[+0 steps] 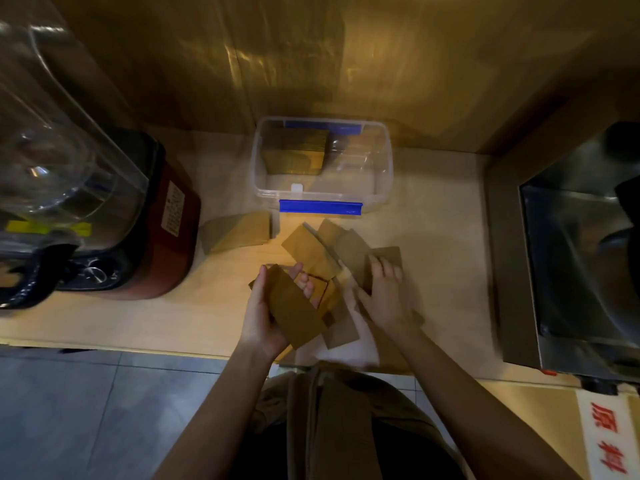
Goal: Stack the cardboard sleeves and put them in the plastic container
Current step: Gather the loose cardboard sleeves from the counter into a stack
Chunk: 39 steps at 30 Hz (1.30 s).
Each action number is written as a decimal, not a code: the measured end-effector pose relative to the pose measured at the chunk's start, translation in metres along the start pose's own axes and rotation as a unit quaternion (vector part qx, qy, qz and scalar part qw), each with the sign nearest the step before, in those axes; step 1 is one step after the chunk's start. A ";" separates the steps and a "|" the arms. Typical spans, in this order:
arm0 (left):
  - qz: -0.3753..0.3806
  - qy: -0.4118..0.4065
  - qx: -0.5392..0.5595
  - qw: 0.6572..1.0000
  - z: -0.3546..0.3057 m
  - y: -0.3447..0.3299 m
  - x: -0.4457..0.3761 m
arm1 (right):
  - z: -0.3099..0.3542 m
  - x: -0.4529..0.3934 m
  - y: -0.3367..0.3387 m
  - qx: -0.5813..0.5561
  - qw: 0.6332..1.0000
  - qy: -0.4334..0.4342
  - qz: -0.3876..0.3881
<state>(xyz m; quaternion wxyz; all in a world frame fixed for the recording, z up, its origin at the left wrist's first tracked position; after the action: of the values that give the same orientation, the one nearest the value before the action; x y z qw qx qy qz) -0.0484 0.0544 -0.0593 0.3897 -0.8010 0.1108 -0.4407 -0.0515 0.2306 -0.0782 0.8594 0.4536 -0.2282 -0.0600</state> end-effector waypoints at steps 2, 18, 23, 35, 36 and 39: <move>-0.018 0.002 0.013 1.000 -0.001 0.003 0.001 | -0.001 0.000 0.000 -0.010 1.000 0.004 -0.015; -0.059 0.003 0.037 0.998 -0.006 0.023 0.019 | 0.073 -0.008 -0.008 -0.102 0.992 0.062 -0.040; -0.068 -0.015 0.034 0.997 -0.010 0.029 0.025 | 0.082 -0.014 -0.026 -0.076 0.996 0.041 -0.013; -0.084 -0.032 0.041 0.995 -0.013 0.039 0.031 | 0.085 -0.017 -0.028 0.025 0.999 0.019 -0.036; -0.085 -0.031 0.043 0.995 -0.012 0.039 0.031 | 0.086 -0.017 -0.028 0.029 0.999 0.016 -0.036; -0.088 -0.031 0.051 0.994 -0.012 0.041 0.031 | 0.088 -0.017 -0.028 0.035 0.998 0.013 -0.041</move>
<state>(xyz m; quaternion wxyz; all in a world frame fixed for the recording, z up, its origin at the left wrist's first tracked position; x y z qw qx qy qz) -0.0326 0.0046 -0.0660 0.3927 -0.8001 0.0047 -0.4534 -0.1028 0.1530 -0.0634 0.8429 0.4927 -0.2005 -0.0811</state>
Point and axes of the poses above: each hand's wrist, its own x-axis away from the middle knuckle, its own y-axis out of the back of the hand, z = x × y, the point moved 9 cm from there along -x, towards the middle knuckle, and after that the axes turned 8 degrees about -x, right-handed, at the moved point
